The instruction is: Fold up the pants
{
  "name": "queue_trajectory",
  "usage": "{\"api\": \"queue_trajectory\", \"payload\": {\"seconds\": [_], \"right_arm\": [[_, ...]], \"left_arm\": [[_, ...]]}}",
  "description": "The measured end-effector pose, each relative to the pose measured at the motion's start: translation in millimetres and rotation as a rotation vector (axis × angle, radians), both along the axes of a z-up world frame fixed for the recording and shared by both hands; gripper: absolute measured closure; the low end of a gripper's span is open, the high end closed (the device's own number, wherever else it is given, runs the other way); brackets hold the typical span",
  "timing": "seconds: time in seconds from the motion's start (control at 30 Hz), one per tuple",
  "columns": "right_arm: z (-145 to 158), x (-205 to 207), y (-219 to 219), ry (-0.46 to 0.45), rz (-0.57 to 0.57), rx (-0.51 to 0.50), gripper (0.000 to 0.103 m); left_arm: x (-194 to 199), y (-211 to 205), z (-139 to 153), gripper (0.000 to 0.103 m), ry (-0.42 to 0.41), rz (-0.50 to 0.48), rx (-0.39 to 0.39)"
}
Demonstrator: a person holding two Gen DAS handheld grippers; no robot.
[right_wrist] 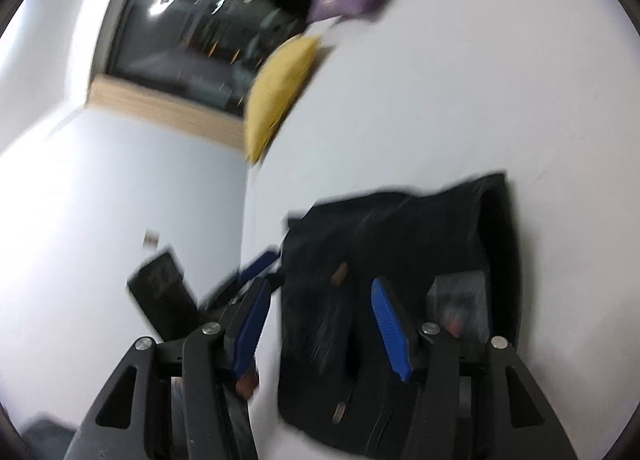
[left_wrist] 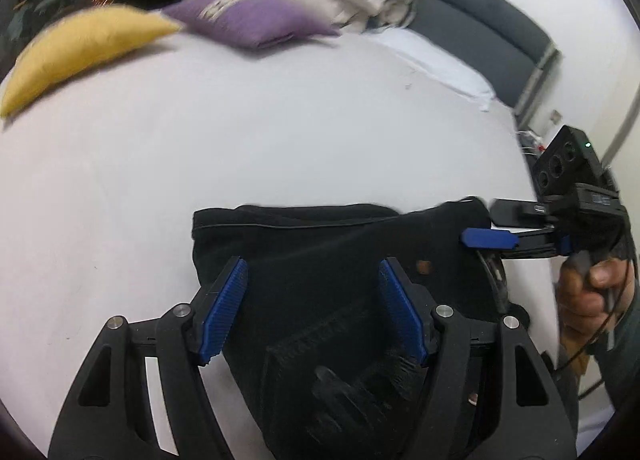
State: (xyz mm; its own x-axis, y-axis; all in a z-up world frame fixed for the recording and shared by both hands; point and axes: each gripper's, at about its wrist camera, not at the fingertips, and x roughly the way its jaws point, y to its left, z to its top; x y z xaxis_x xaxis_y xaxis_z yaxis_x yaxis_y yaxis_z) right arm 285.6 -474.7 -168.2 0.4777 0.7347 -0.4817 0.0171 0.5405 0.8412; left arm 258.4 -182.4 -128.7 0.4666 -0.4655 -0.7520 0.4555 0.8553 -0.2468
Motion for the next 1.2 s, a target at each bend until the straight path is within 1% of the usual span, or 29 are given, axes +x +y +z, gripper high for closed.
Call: {"api": "queue_trajectory", "payload": {"seconds": [0.03,0.07,0.1,0.13,0.17,0.2,0.27,0.33,0.37,0.47,0.57,0.6,0.67,0.77,0.8,0.9,0.93,1.0,1.03,1.07,1.1,1.2], "right_arm": [[-16.7,9.6,-3.5,0.028,-0.011,-0.022,0.049],[-30.4,14.2,-7.2,0.054,-0.015,-0.007,0.059],[-34.8,14.8,-11.0,0.057,-0.024,0.011,0.064],[-33.8,12.2,-14.5,0.05,-0.025,0.032,0.066],[-30.1,8.8,-15.1,0.041,-0.028,0.023,0.066],[-22.7,2.8,-17.3,0.031,-0.035,-0.01,0.064],[-6.1,-12.8,-24.9,0.01,-0.044,-0.05,0.041],[14.0,-34.2,-33.5,-0.032,-0.068,-0.114,0.03],[20.9,-43.4,-35.9,-0.046,-0.067,-0.132,0.027],[27.5,-57.0,-34.2,-0.052,-0.04,-0.156,0.023],[12.5,-71.3,-38.2,-0.011,-0.032,-0.185,0.023],[4.4,-72.7,-41.0,0.012,-0.044,-0.175,0.023],[-5.9,-73.7,-42.9,0.03,-0.053,-0.153,0.023],[-22.8,-69.8,-38.1,0.085,-0.04,-0.129,0.023],[-26.5,-68.9,-35.9,0.087,-0.026,-0.114,0.023],[-29.7,-66.0,-30.4,0.082,-0.012,-0.124,0.024],[-29.9,-64.4,-29.2,0.082,-0.012,-0.115,0.025],[-31.5,-61.8,-27.7,0.091,-0.009,-0.116,0.032],[-32.4,-59.4,-24.4,0.093,-0.001,-0.119,0.039],[-34.3,-56.9,-20.6,0.095,0.012,-0.124,0.044],[-35.0,-55.1,-17.3,0.094,0.019,-0.136,0.045],[-32.9,-53.2,-11.9,0.089,0.03,-0.175,0.054]], "left_arm": [[4.7,-1.2,-11.3,0.036,0.026,0.004,0.024],[7.9,-1.7,-22.9,0.036,0.043,0.009,0.037],[8.8,-1.1,-28.5,0.035,0.035,0.015,0.035],[8.3,2.0,-31.7,0.034,0.023,0.019,0.021],[7.8,5.2,-31.6,0.034,0.021,0.025,0.004],[6.5,8.4,-28.4,0.034,0.018,0.035,-0.009],[2.5,14.1,-19.3,0.034,0.017,0.057,-0.03],[-10.0,28.8,-5.2,0.034,0.007,0.079,-0.075],[-15.8,34.4,-0.5,0.034,0.011,0.089,-0.085],[-38.6,57.0,5.1,0.034,0.055,0.111,-0.109],[-57.2,73.7,-3.0,0.034,0.125,0.128,-0.12],[-63.9,78.3,-8.0,0.034,0.147,0.131,-0.121],[-70.3,84.4,-17.5,0.034,0.187,0.138,-0.123],[-71.8,78.9,-29.0,0.034,0.232,0.124,-0.14],[-71.6,76.4,-30.5,0.034,0.237,0.118,-0.135],[-70.0,68.9,-33.2,0.034,0.253,0.099,-0.127],[-67.9,65.4,-35.9,0.034,0.263,0.088,-0.122],[-62.6,60.5,-37.1,0.034,0.269,0.084,-0.118],[-58.0,56.9,-38.3,0.034,0.28,0.08,-0.121],[-56.9,56.5,-38.8,0.034,0.286,0.08,-0.126],[-55.3,55.7,-39.6,0.039,0.292,0.08,-0.132],[-51.7,53.4,-39.2,0.051,0.301,0.087,-0.134]]}}
